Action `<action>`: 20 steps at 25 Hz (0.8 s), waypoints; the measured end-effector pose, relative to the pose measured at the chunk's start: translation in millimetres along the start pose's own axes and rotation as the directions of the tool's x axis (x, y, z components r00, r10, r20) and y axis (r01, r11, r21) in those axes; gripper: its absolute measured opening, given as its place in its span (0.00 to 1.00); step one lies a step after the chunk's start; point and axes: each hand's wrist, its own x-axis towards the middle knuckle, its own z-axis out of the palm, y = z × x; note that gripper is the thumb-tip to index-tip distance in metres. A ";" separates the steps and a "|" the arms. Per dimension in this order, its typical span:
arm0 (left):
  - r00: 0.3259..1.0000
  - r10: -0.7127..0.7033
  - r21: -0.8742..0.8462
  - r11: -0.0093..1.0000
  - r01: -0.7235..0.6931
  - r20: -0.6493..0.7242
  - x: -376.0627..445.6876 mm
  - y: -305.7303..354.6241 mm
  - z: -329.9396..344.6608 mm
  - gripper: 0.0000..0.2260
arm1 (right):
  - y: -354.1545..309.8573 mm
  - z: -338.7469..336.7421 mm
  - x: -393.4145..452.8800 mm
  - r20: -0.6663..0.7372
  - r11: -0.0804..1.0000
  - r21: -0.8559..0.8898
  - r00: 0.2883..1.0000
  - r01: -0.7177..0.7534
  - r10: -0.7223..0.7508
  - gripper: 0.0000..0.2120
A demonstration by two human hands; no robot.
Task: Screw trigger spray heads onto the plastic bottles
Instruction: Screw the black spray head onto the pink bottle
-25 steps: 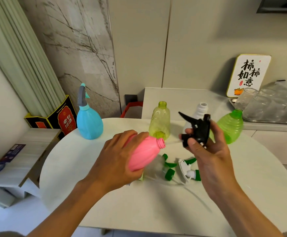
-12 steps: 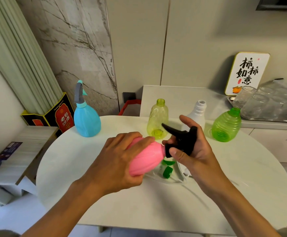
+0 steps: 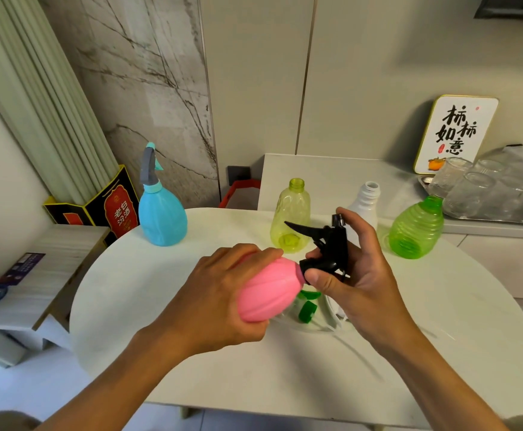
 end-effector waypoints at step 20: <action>0.998 -0.019 0.064 0.998 0.015 0.058 2.6 -8.1 -5.4 0.44 | 7.2 -5.9 -3.2 0.288 0.482 -0.806 0.939 0.343 -0.186 0.29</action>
